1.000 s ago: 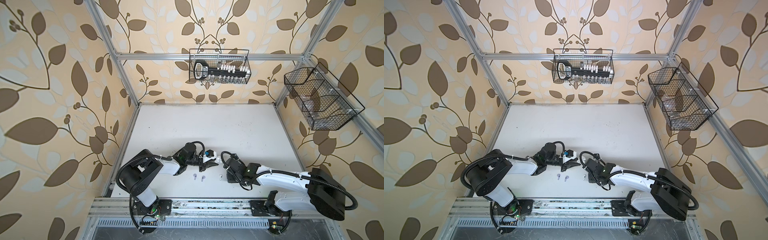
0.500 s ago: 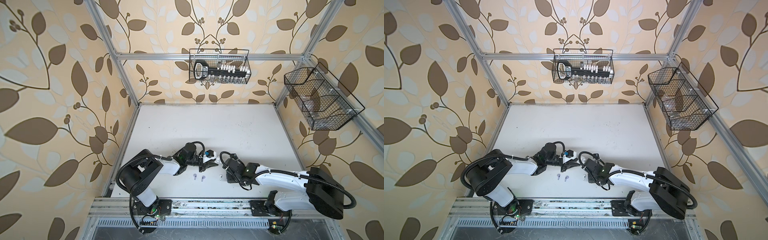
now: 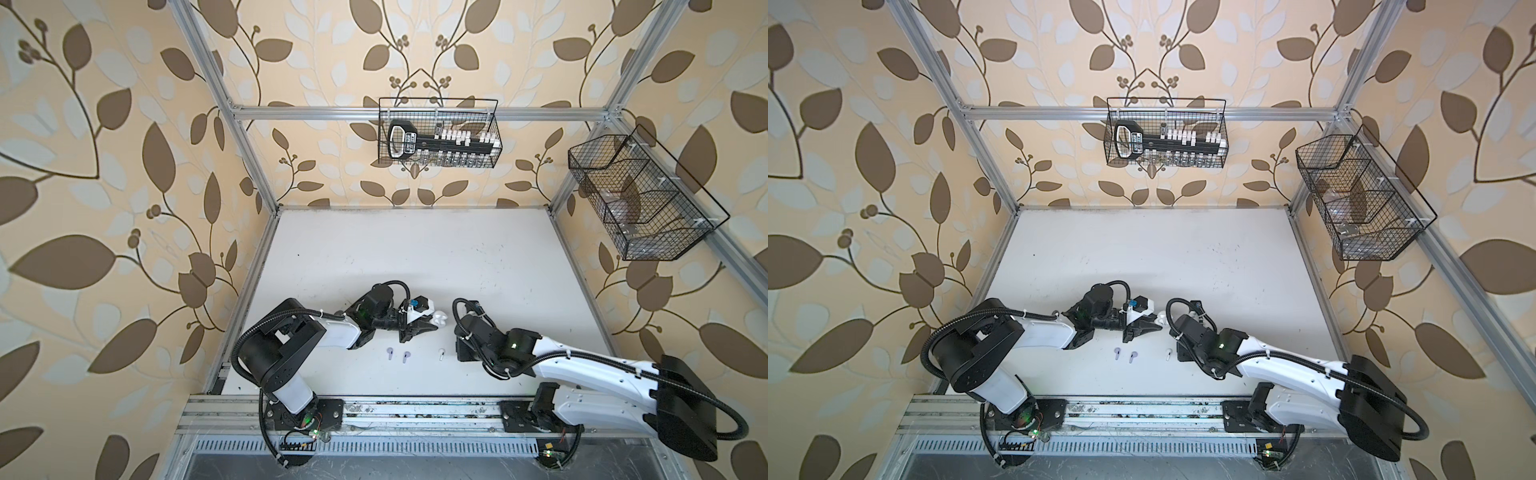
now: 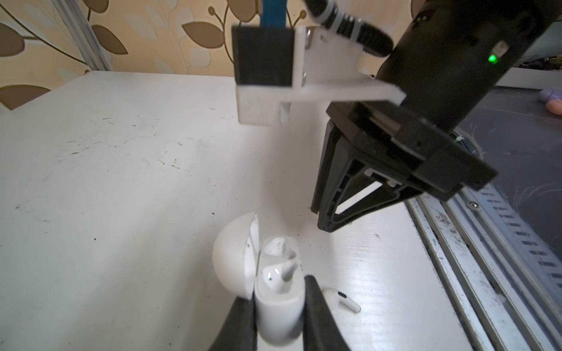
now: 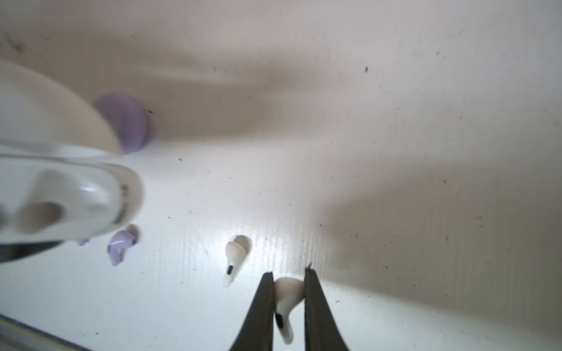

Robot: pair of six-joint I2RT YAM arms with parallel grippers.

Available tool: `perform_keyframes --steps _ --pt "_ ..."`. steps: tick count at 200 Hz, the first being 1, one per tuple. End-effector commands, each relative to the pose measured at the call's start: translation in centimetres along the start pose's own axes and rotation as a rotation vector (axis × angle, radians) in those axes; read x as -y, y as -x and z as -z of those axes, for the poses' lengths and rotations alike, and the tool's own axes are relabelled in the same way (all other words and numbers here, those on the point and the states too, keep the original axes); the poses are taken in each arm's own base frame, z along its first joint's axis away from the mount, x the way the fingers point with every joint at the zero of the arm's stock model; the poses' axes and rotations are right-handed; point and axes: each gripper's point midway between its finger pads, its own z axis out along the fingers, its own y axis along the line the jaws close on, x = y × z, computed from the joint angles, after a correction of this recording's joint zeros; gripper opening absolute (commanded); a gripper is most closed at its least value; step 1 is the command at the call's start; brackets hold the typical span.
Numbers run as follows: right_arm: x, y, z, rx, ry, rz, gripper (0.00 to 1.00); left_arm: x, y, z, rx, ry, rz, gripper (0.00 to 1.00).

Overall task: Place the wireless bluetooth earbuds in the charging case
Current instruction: 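Lift the white earbud with the right gripper toward the open case, then lower the held white earbud into the case slot in the left gripper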

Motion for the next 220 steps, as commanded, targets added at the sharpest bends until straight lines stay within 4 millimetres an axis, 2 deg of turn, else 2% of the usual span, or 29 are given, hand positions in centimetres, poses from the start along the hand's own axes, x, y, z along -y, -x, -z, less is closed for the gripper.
perform_keyframes --steps 1,22,41,96,132,174,198,220 --pt "-0.5 3.4 2.1 0.161 0.035 -0.053 0.15 0.3 2.4 -0.4 0.063 -0.052 0.021 0.00" --pt "-1.3 6.1 4.5 0.297 0.099 -0.087 0.15 0.4 2.8 -0.4 0.076 -0.061 0.044 0.00" --pt "-1.9 7.6 6.3 0.394 0.142 -0.092 0.15 0.4 3.3 -0.3 0.085 -0.066 0.056 0.00" --pt "-3.5 9.4 8.4 0.532 0.234 -0.119 0.15 0.1 4.0 -0.3 0.105 -0.055 0.109 0.00" --pt "-3.7 10.3 8.3 0.593 0.240 -0.173 0.14 -1.0 4.4 -0.5 0.114 -0.008 0.162 0.00" --pt "-4.1 10.6 7.2 0.619 0.226 -0.195 0.14 -2.0 5.5 -0.3 0.153 0.040 0.217 0.00" --pt "-3.9 10.8 7.1 0.638 0.221 -0.210 0.14 -2.1 5.8 -0.3 0.168 0.039 0.238 0.00" --pt "-3.7 11.1 6.1 0.615 0.211 -0.206 0.14 -2.2 5.9 -0.3 0.171 0.043 0.244 0.00"
